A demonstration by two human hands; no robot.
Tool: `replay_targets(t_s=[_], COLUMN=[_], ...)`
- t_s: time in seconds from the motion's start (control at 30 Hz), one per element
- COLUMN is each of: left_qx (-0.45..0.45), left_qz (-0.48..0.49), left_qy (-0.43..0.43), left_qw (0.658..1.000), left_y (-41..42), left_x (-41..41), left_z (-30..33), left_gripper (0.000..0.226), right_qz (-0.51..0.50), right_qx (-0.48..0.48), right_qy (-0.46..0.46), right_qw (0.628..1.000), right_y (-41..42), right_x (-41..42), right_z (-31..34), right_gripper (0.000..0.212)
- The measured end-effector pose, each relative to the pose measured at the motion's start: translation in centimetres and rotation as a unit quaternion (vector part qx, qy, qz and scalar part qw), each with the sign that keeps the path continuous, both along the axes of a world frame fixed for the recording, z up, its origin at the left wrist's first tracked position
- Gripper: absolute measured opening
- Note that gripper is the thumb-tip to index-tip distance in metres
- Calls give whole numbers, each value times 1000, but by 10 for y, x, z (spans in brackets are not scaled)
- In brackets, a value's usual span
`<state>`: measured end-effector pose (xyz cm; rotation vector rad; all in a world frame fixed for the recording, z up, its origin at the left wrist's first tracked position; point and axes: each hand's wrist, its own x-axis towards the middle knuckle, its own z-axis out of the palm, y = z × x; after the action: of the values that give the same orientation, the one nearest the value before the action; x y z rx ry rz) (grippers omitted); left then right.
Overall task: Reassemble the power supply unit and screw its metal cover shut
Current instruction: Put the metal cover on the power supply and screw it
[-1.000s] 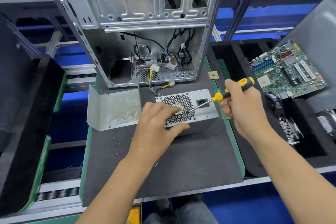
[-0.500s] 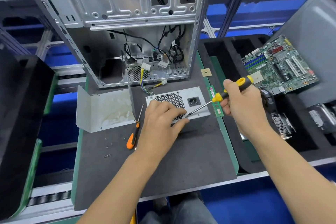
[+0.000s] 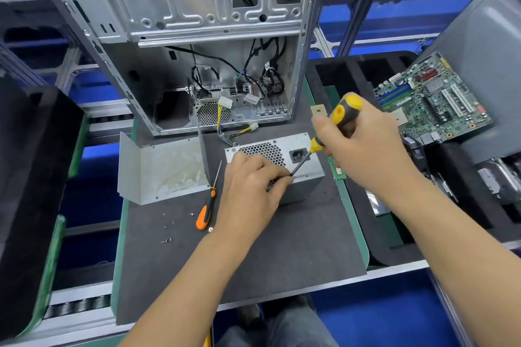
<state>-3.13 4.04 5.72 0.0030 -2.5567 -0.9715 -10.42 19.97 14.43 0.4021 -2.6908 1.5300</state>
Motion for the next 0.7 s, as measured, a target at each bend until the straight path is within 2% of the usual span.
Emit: replay_targets(t_s=[0.1, 0.2, 0.37, 0.53, 0.6, 0.7], left_qx=[6, 14, 15, 6, 3, 1], left_qz=[-7, -6, -4, -8, -12, -18], left_qy=[-8, -17, -23, -18, -11, -3], left_qw=[1000, 1000, 1000, 1000, 1000, 1000], left_y=[-2, -2, -2, -2, -3, -3], left_x=[0, 0, -1, -1, -2, -3], left_z=[-1, 0, 0, 0, 0, 2], left_gripper=[5, 5, 7, 6, 5, 5], right_qz=[53, 91, 120, 118, 127, 195], right_qx=[77, 118, 158, 202, 208, 196], right_qy=[45, 45, 33, 68, 105, 95], right_qw=[995, 988, 980, 970, 964, 956], right_y=[-6, -11, -19, -29, -30, -25], right_x=[0, 1, 5, 10, 10, 9], right_z=[11, 22, 32, 35, 37, 47], right_gripper=[33, 32, 33, 51, 47, 44])
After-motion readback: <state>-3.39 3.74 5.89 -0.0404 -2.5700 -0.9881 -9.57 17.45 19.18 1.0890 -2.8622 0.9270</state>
